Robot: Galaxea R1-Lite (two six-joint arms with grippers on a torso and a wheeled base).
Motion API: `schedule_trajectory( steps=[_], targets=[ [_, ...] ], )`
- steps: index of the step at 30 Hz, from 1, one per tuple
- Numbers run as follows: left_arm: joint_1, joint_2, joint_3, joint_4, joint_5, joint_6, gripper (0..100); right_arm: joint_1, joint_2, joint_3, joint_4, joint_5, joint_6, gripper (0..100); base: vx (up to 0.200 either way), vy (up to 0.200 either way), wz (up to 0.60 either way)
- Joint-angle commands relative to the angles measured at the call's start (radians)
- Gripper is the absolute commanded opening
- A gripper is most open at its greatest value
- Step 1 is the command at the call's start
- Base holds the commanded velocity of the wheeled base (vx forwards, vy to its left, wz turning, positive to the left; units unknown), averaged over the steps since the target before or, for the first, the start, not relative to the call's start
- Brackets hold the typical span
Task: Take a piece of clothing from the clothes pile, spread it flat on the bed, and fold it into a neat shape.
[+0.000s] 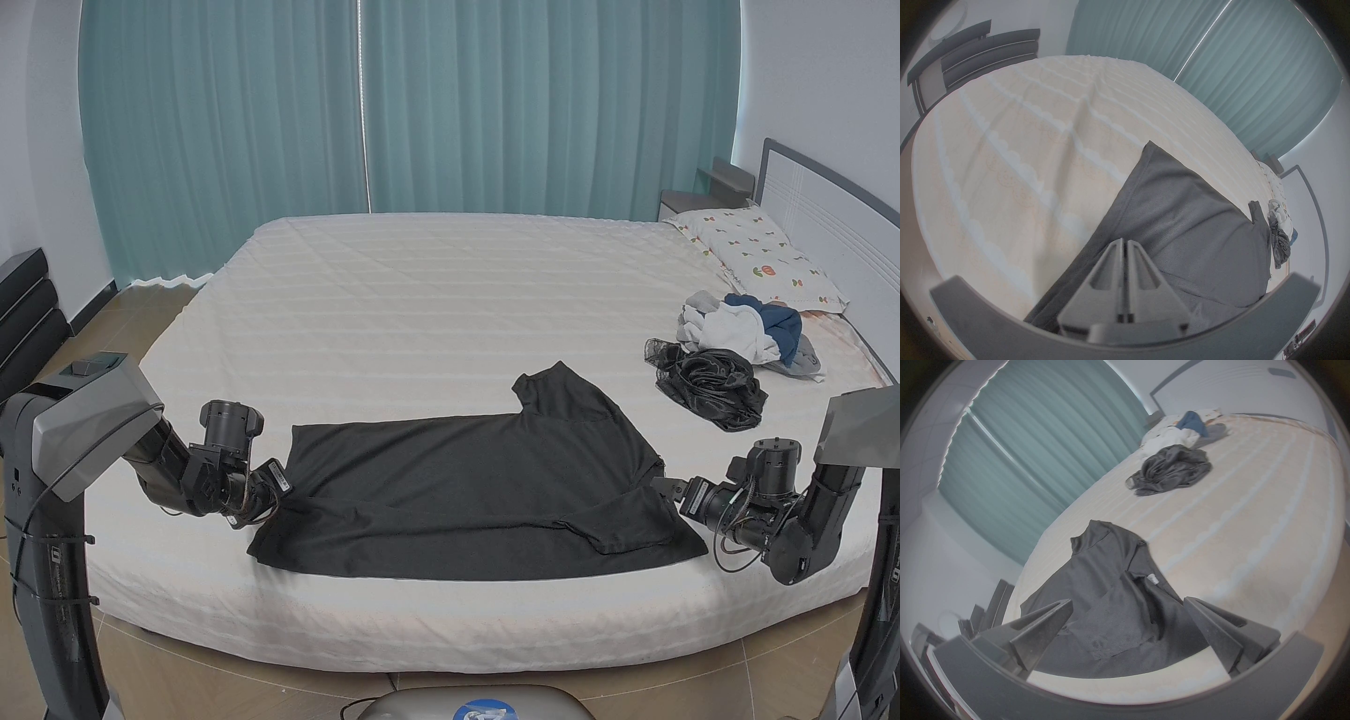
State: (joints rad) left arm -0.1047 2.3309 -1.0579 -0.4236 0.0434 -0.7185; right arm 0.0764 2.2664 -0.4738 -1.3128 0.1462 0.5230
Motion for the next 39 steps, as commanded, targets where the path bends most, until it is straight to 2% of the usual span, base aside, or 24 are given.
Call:
schedule_trajectory(
  steps=[1, 10, 11, 18, 31, 39],
  targets=[
    [-0.003, -0.016, 0.009, 0.000, 0.000, -0.001, 0, 0.011, 0.099, -0.103, 0.046, 0.006, -0.043, 100, 0.000, 0.000, 0.00],
    [-0.003, -0.016, 0.009, 0.002, 0.000, -0.001, 0, 0.022, 0.188, -0.275, 0.138, 0.006, -0.070, 100, 0.000, 0.000, 0.00],
    [-0.001, -0.016, 0.009, 0.002, 0.000, -0.001, 0, 0.022, 0.188, -0.281, 0.141, 0.006, -0.070, 0, 0.000, 0.000, 0.00],
    [-0.001, -0.011, 0.009, 0.002, 0.001, -0.001, 0, 0.023, 0.191, -0.290, 0.159, 0.004, -0.070, 0, 0.000, 0.000, 0.00],
    [0.002, -0.010, 0.015, -0.003, 0.004, -0.007, 0, -0.003, 0.142, -0.244, 0.099, 0.004, -0.020, 0, 0.000, 0.000, 0.00],
    [0.008, -0.007, 0.013, -0.004, 0.004, -0.013, 0, -0.029, 0.154, -0.247, 0.096, 0.004, -0.017, 0, 0.000, 0.000, 0.00]
  ],
)
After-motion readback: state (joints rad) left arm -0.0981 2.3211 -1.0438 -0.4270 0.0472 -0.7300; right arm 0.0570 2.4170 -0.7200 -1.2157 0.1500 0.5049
